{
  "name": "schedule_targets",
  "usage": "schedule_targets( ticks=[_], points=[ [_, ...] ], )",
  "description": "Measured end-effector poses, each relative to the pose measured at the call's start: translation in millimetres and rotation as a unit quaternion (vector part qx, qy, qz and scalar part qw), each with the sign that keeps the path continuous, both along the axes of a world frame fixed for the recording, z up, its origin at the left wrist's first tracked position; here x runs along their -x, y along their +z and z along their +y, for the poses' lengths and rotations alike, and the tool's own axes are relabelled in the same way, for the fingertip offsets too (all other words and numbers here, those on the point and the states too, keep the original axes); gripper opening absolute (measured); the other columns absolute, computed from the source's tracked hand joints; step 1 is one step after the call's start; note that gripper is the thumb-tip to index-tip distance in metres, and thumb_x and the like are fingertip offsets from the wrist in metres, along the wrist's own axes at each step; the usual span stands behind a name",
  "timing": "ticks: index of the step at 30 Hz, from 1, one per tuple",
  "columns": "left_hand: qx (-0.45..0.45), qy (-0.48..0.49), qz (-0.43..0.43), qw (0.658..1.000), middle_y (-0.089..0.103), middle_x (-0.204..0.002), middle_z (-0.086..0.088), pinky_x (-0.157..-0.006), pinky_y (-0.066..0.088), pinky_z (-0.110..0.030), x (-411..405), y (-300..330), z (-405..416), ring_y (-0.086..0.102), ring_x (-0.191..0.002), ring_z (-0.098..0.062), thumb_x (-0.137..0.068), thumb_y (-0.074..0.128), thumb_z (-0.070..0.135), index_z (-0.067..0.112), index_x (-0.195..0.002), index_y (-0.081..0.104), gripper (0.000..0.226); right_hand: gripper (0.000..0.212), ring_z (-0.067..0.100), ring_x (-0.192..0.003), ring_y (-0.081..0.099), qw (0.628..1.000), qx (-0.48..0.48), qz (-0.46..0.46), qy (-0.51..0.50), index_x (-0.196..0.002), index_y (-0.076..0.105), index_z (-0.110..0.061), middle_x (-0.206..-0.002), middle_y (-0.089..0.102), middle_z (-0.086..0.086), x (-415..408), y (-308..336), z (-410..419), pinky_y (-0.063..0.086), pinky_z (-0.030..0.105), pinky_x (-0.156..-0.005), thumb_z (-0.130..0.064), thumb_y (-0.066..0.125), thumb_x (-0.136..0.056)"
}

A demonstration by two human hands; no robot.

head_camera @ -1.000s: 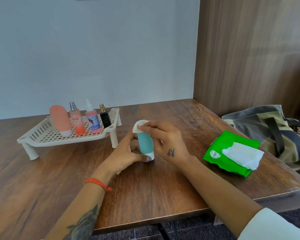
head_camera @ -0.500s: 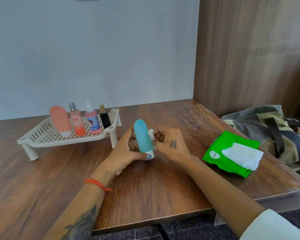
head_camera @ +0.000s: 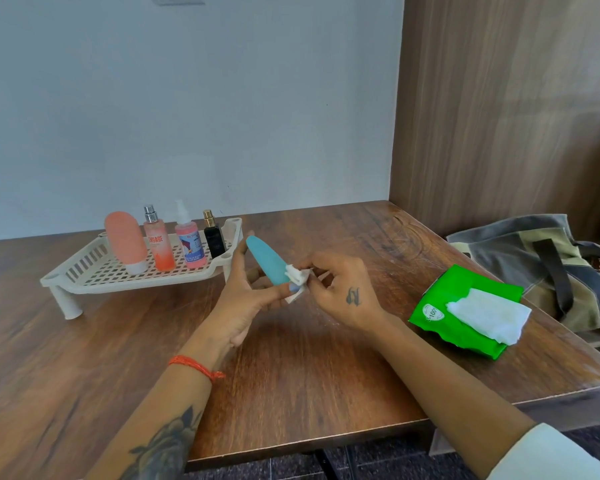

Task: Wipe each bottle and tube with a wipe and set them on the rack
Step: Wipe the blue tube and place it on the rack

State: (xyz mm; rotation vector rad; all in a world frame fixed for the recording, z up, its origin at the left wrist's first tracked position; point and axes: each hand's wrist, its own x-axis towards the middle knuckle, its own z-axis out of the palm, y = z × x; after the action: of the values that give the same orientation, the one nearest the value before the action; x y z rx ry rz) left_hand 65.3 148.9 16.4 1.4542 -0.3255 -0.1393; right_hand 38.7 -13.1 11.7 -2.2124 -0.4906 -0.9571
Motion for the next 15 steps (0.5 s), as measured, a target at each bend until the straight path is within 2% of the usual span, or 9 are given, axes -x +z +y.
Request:
schedule_targets(
  ticks=[3, 6, 8, 10, 11, 13, 15],
  points=[
    [0.017, -0.002, 0.01, 1.0, 0.054, -0.125, -0.01, -0.085, 0.055, -0.045, 0.2, 0.4, -0.4, 0.061, -0.11, -0.025, -0.049, 0.08, 0.009, 0.045, -0.14, 0.023, 0.113, 0.018, -0.012, -0.064, 0.054, 0.999, -0.022, 0.02, 0.015, -0.09, 0.072, -0.014, -0.082, 0.066, -0.013, -1.2, 0.5, -0.5, 0.042, 0.001, -0.061, -0.001, 0.066, -0.079],
    [0.048, -0.008, 0.02, 0.999, 0.054, -0.125, -0.011, -0.077, 0.059, -0.039, 0.8, 1.3, -1.0, 0.062, -0.107, -0.024, -0.051, 0.077, 0.007, 0.049, -0.129, 0.03, 0.1, 0.014, -0.007, -0.062, 0.053, 0.997, -0.035, 0.074, -0.007, -0.089, 0.072, -0.012, -0.083, 0.071, -0.001, -3.1, -0.9, -2.7, 0.041, 0.002, -0.059, -0.003, 0.065, -0.081],
    [0.067, -0.003, 0.025, 0.997, 0.056, -0.121, -0.011, -0.073, 0.06, -0.038, 1.5, 2.5, -1.4, 0.062, -0.106, -0.024, -0.053, 0.076, 0.007, 0.05, -0.12, 0.033, 0.09, 0.016, -0.004, -0.063, 0.052, 0.996, -0.036, 0.074, -0.034, -0.095, 0.071, -0.011, -0.086, 0.072, 0.002, -3.7, -2.0, -2.8, 0.04, 0.001, -0.058, -0.004, 0.064, -0.082],
    [0.08, 0.004, 0.027, 0.996, 0.058, -0.115, -0.01, -0.068, 0.06, -0.035, 2.1, 3.7, -1.9, 0.064, -0.1, -0.022, -0.056, 0.074, 0.007, 0.047, -0.12, 0.033, 0.086, 0.022, 0.002, -0.073, 0.06, 0.997, -0.056, 0.031, -0.047, -0.103, 0.068, -0.009, -0.094, 0.071, 0.002, -2.5, -0.7, -1.7, 0.045, 0.003, -0.061, -0.004, 0.063, -0.082],
    [0.085, 0.008, 0.028, 0.996, 0.06, -0.112, -0.009, -0.068, 0.06, -0.035, 2.2, 4.3, -2.3, 0.066, -0.096, -0.02, -0.057, 0.073, 0.008, 0.045, -0.122, 0.032, 0.085, 0.022, 0.008, -0.075, 0.063, 0.997, -0.057, -0.007, -0.047, -0.103, 0.067, -0.01, -0.095, 0.071, 0.002, -1.8, 0.1, -1.1, 0.05, 0.01, -0.061, -0.004, 0.063, -0.083],
    [0.09, 0.014, 0.027, 0.995, 0.062, -0.107, -0.007, -0.069, 0.06, -0.035, 2.3, 5.3, -2.3, 0.069, -0.089, -0.018, -0.06, 0.072, 0.013, 0.041, -0.127, 0.03, 0.084, 0.019, 0.014, -0.071, 0.064, 0.994, -0.016, -0.101, -0.048, -0.097, 0.067, -0.013, -0.089, 0.07, 0.0, -0.6, 0.1, -1.2, 0.054, 0.03, -0.054, -0.004, 0.06, -0.082],
    [0.094, 0.02, 0.023, 0.995, 0.065, -0.106, -0.008, -0.068, 0.06, -0.034, 1.6, 5.3, -1.7, 0.071, -0.083, -0.019, -0.062, 0.071, 0.017, 0.038, -0.129, 0.03, 0.082, 0.019, 0.017, -0.074, 0.062, 0.982, 0.055, -0.171, -0.052, -0.093, 0.069, -0.015, -0.091, 0.069, 0.0, 0.4, -1.2, -1.9, 0.052, 0.033, -0.053, -0.005, 0.057, -0.081]
  ],
)
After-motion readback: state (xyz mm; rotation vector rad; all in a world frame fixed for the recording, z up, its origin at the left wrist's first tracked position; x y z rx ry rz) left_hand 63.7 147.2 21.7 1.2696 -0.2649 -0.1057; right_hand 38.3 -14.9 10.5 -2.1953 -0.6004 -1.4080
